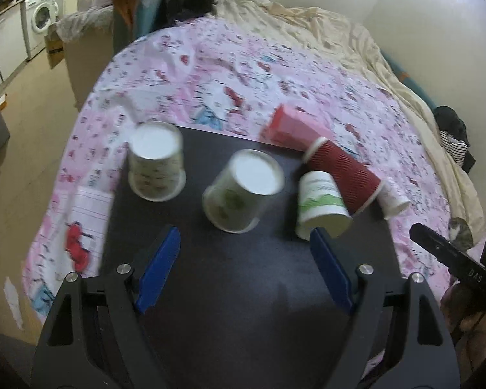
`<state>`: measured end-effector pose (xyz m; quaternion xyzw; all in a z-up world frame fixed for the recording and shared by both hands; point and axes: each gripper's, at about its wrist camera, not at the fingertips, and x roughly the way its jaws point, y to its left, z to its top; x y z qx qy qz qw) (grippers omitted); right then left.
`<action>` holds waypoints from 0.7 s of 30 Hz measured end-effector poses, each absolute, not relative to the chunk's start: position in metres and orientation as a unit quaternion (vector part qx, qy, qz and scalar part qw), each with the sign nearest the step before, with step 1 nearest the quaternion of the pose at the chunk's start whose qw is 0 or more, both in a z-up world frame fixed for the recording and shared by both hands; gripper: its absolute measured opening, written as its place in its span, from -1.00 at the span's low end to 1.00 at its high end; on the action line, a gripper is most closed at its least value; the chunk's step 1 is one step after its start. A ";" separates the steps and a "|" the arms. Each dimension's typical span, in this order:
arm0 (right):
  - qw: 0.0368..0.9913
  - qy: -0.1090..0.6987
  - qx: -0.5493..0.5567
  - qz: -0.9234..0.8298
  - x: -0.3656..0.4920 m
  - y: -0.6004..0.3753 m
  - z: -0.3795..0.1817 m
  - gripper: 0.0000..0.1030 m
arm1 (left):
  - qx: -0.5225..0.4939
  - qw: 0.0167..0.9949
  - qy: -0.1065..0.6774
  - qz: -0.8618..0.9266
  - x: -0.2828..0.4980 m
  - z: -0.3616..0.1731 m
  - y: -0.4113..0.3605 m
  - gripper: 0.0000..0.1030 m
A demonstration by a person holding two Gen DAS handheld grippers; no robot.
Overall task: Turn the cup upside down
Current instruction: 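Grasp the lying white PAPER CUPS cup with the left tool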
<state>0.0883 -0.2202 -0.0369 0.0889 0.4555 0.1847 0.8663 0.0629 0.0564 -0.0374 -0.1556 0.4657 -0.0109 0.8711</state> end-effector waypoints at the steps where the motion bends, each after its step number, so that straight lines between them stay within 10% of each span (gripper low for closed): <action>1: 0.868 0.456 0.098 0.172 0.085 -0.226 -0.036 0.72 | -0.152 0.872 0.465 -0.014 0.063 -0.037 0.049 0.55; 21: 0.890 0.434 0.081 0.112 0.062 -0.276 -0.031 0.72 | -0.092 0.858 0.506 -0.013 0.083 -0.049 -0.009 0.55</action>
